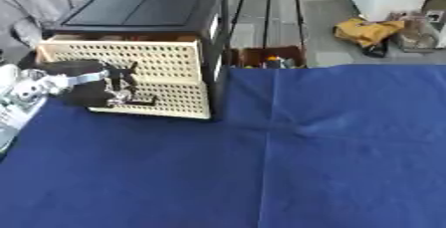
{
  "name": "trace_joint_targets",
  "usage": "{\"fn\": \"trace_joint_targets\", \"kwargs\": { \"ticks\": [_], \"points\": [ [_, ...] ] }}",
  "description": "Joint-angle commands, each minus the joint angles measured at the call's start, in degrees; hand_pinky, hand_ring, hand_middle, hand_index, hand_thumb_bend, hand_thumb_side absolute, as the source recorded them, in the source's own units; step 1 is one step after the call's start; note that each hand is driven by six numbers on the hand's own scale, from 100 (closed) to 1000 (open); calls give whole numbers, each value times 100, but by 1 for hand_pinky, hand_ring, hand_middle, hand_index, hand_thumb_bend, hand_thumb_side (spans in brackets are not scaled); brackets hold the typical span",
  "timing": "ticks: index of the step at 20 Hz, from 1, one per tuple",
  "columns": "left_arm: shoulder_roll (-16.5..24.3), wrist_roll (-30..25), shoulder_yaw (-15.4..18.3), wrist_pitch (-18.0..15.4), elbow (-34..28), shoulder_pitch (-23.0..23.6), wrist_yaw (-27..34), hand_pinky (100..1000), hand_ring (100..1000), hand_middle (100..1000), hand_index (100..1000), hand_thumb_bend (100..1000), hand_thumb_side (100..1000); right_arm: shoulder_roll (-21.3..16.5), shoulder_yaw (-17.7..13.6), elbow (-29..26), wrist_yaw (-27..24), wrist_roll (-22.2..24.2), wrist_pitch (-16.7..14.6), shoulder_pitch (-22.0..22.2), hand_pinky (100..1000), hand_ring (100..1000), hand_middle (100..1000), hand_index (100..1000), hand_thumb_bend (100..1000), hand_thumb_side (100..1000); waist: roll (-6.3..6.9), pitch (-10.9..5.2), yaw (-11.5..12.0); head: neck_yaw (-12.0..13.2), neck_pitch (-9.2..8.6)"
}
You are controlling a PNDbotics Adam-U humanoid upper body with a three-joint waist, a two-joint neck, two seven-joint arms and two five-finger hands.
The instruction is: Pick up objects from table and place into drawer.
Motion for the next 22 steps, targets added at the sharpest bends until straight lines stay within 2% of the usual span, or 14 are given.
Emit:
{"fn": "trace_joint_targets", "kwargs": {
  "ticks": [1, 9, 15, 18, 22],
  "points": [
    [50, 258, 152, -10, 46, -176, -105, 319, 450, 595, 940, 100, 1000, -112, -81, -113, -52, 20, -2, -97, 770, 696, 568, 780, 100, 920, 12, -107, -7, 48, -56],
    [-65, 535, 190, -3, 297, -246, -163, 311, 445, 577, 934, 100, 1000, -112, -92, -158, -98, 46, -5, -82, 770, 697, 568, 780, 100, 921, 29, -78, -48, 104, -83],
    [-88, 486, 161, -46, 346, -209, 17, 296, 434, 537, 917, 100, 1000, -146, -112, -176, -115, 51, -3, -49, 770, 697, 567, 780, 100, 921, 16, -70, -38, 104, -95],
    [-4, 265, 129, -116, 78, -122, 224, 288, 418, 499, 870, 100, 1000, -172, -115, -169, -119, 61, -9, -25, 771, 698, 568, 780, 100, 920, 0, -81, -11, 88, -89],
    [221, -181, 193, -210, -692, 82, 410, 264, 387, 441, 777, 100, 1000, -228, -131, -166, -121, 49, -21, 27, 771, 698, 567, 780, 100, 920, -20, -99, 38, 26, -79]
  ]
}}
